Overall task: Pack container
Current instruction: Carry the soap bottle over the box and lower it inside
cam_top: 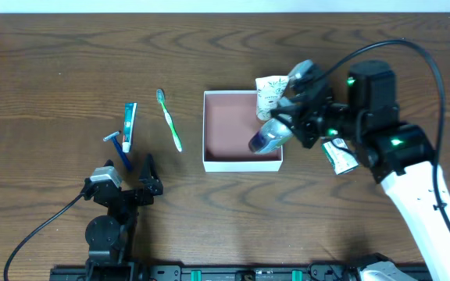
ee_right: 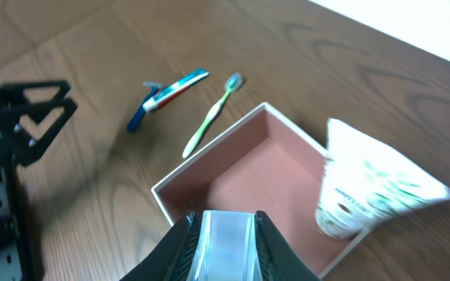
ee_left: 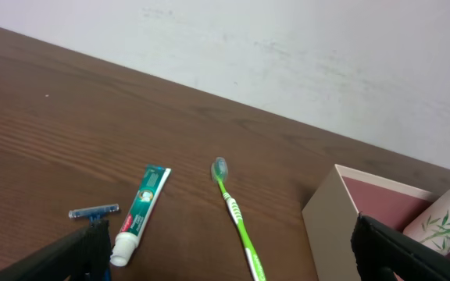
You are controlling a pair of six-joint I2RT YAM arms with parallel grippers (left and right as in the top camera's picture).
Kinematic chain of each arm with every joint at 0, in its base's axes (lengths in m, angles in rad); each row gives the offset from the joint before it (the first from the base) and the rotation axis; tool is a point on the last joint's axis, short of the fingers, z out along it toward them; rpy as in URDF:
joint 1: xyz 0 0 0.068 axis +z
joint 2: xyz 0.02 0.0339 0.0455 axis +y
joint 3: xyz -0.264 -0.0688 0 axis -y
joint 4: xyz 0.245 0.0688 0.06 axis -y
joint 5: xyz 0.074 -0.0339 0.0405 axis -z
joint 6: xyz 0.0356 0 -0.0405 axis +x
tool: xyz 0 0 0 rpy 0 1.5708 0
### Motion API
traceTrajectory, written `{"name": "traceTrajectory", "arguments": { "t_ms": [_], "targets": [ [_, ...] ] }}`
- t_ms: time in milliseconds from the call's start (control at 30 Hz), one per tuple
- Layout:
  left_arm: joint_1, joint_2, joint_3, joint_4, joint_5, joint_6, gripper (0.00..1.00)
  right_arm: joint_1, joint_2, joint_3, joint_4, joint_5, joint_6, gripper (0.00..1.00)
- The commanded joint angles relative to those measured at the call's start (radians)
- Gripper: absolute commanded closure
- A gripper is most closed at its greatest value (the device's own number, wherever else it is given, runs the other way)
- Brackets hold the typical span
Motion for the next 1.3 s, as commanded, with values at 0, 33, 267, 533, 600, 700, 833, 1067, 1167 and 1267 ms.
{"name": "traceTrajectory", "arguments": {
  "t_ms": [0,33,267,533,600,700,833,1067,1167,1267],
  "targets": [
    [0.005,0.001,-0.017,-0.038,-0.026,0.009,0.02,0.063,0.023,0.013,0.010,0.079,-0.040,0.91],
    [0.005,0.001,-0.017,-0.038,-0.026,0.010,0.02,0.079,0.032,0.013,0.013,0.101,-0.040,0.91],
    [0.005,0.001,-0.017,-0.038,-0.026,0.009,0.02,0.171,0.146,0.013,0.099,0.240,-0.054,0.90],
    [0.005,0.001,-0.017,-0.038,-0.026,0.009,0.02,0.194,0.264,0.013,0.203,0.365,-0.038,0.92],
    [0.005,0.001,-0.017,-0.038,-0.026,0.009,0.02,0.194,0.290,0.013,0.218,0.397,-0.039,0.92],
    [0.005,0.001,-0.017,-0.038,-0.026,0.010,0.02,0.194,0.320,0.013,0.237,0.431,-0.039,0.92],
    [0.005,0.001,-0.017,-0.038,-0.026,0.010,0.02,0.194,0.348,0.013,0.267,0.437,-0.039,0.92],
    [0.005,0.001,-0.017,-0.038,-0.026,0.009,0.02,0.194,0.353,0.013,0.315,0.437,-0.039,0.91],
    [0.005,0.001,-0.017,-0.038,-0.026,0.010,0.02,0.194,0.353,0.013,0.325,0.437,-0.039,0.91],
    [0.005,0.001,-0.017,-0.038,-0.026,0.009,0.02,0.194,0.353,0.013,0.331,0.437,-0.039,0.83]
  ]
}}
